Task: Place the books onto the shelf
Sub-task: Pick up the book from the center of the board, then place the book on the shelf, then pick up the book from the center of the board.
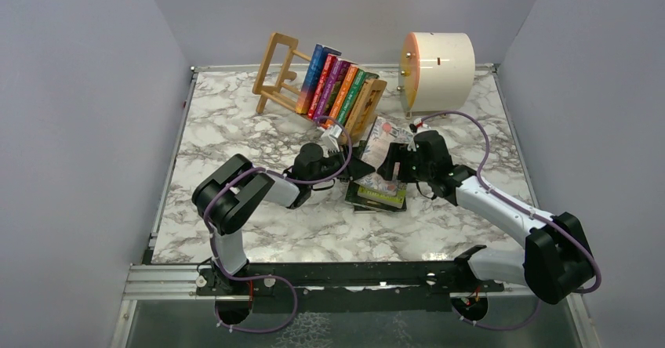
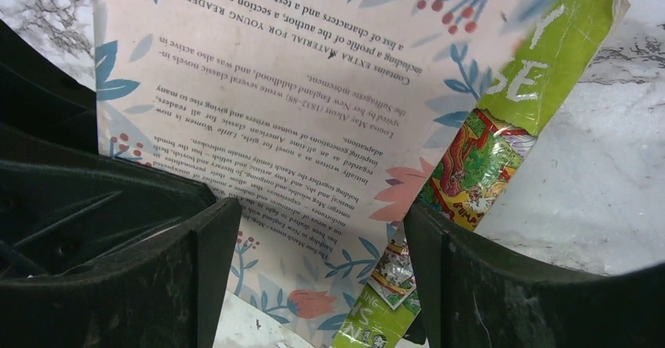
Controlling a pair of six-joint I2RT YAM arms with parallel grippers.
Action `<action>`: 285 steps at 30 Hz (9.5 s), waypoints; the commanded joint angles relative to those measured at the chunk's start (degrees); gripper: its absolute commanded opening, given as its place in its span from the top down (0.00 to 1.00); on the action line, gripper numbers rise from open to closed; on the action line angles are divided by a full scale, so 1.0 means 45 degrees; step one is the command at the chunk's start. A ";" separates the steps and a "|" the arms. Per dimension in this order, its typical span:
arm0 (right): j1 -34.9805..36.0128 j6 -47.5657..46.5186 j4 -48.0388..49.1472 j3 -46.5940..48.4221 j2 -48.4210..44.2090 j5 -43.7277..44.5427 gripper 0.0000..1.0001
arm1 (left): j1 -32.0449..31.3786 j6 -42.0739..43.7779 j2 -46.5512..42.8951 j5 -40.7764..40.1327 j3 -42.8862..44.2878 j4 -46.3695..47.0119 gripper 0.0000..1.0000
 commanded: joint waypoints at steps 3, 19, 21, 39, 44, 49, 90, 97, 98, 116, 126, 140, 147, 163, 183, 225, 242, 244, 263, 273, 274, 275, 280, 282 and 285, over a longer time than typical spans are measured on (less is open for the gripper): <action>0.0049 0.0100 -0.0054 0.0048 -0.0429 0.0166 0.26 | -0.0335 0.0124 0.0015 0.1276 0.0865 0.1180 1.00; 0.0049 0.0786 -0.1015 -0.0516 -0.2345 0.2421 0.21 | -0.0386 0.5388 -0.4381 -0.1688 0.2835 -0.3866 1.00; 0.0060 0.0777 -0.1054 -0.0504 -0.2368 0.2413 0.21 | -0.0367 0.6383 -0.4683 -0.2169 0.3634 -0.4572 1.00; 0.0056 0.0613 -0.1254 -0.0427 -0.2205 0.2064 0.21 | 0.4669 1.1875 -0.4606 -0.3621 0.8402 -0.5841 1.00; 0.0053 0.0487 -0.1295 -0.0227 -0.1939 0.1996 0.21 | 0.5966 1.2175 -0.3626 -0.2977 0.8326 -0.4727 1.00; 0.0055 0.0435 -0.1329 -0.0063 -0.1725 0.1968 0.21 | 0.6923 1.2220 -0.2191 -0.1608 0.8131 -0.3838 1.00; 0.0059 0.0689 -0.1371 -0.0467 -0.1618 0.1793 0.21 | 0.7766 1.0997 0.1544 0.1702 0.5574 0.0574 1.00; 0.0055 0.0659 -0.1353 -0.0410 -0.1557 0.1732 0.21 | 0.7763 1.0940 0.1817 0.1715 0.5535 0.0575 1.00; 0.0060 0.0651 -0.1363 -0.0411 -0.1533 0.1732 0.21 | 0.7760 1.0937 0.1851 0.1732 0.5526 0.0574 1.00; 0.0060 0.0630 -0.1430 -0.0175 -0.1208 0.1755 0.21 | 0.7772 1.0944 0.2886 0.2037 0.5948 0.0584 1.00; 0.0058 0.0687 -0.1392 -0.0247 -0.1107 0.1760 0.21 | 0.7763 1.0597 0.3112 0.2166 0.5968 0.0560 1.00; 0.0059 0.0713 -0.1353 -0.0408 -0.1280 0.1693 0.21 | 0.7763 1.0166 0.3199 0.2259 0.5767 0.0447 0.91; 0.0060 0.0728 -0.1256 -0.0444 -0.1201 0.1639 0.21 | 0.7758 1.0129 0.3123 0.2696 0.5780 0.0457 0.81; 0.0058 0.0747 -0.1148 -0.0498 -0.1298 0.1525 0.21 | 0.7709 0.9804 0.3016 0.3929 0.5838 0.0535 0.73; 0.0058 0.0689 -0.1197 -0.0686 -0.1822 0.1556 0.21 | 0.7743 0.9861 0.1536 0.0365 0.5116 0.0130 0.47; 0.0060 0.1605 -0.1773 -0.0535 -0.1478 0.2952 0.20 | -0.0271 0.6679 -0.5211 -0.4700 0.0789 -0.6691 0.47; 0.0053 0.1275 -0.1228 -0.0689 -0.1123 0.2186 0.22 | -0.1300 0.5440 -0.2196 -0.4293 0.1140 -0.6500 0.43; 0.0045 0.1238 -0.1171 -0.0713 -0.1054 0.2031 0.22 | -0.1299 0.5309 -0.2063 -0.4143 0.1151 -0.6351 0.40; 0.0055 0.0817 -0.0238 -0.1029 -0.0723 0.0287 0.37 | -0.1299 0.4609 -0.1213 -0.3331 0.1052 -0.5455 0.40; 0.0053 0.0523 0.0148 -0.1299 -0.0940 -0.0689 0.45 | -0.1300 0.4408 -0.1603 -0.3567 0.0488 -0.5269 0.40; 0.0059 0.0514 0.0170 -0.1318 -0.0922 -0.0763 0.46 | -0.1300 0.4380 -0.1870 -0.3705 0.0378 -0.5266 0.40; 0.0043 0.0493 0.0202 -0.1345 -0.0902 -0.0828 0.46 | -0.1300 0.4333 -0.2020 -0.3831 0.0277 -0.5278 0.40; 0.0060 0.0384 0.0401 -0.1346 -0.0799 -0.1222 0.46 | -0.1300 0.4167 -0.2899 -0.4906 -0.0438 -0.5285 0.40; 0.0060 0.0280 0.0437 -0.1296 -0.0719 -0.1330 0.46 | -0.1290 0.4172 -0.3199 -0.5285 -0.0717 -0.5291 0.40; 0.0077 0.0131 0.0496 -0.1223 -0.0575 -0.1500 0.46 | -0.1300 0.4177 -0.3320 -0.5470 -0.0831 -0.5303 0.40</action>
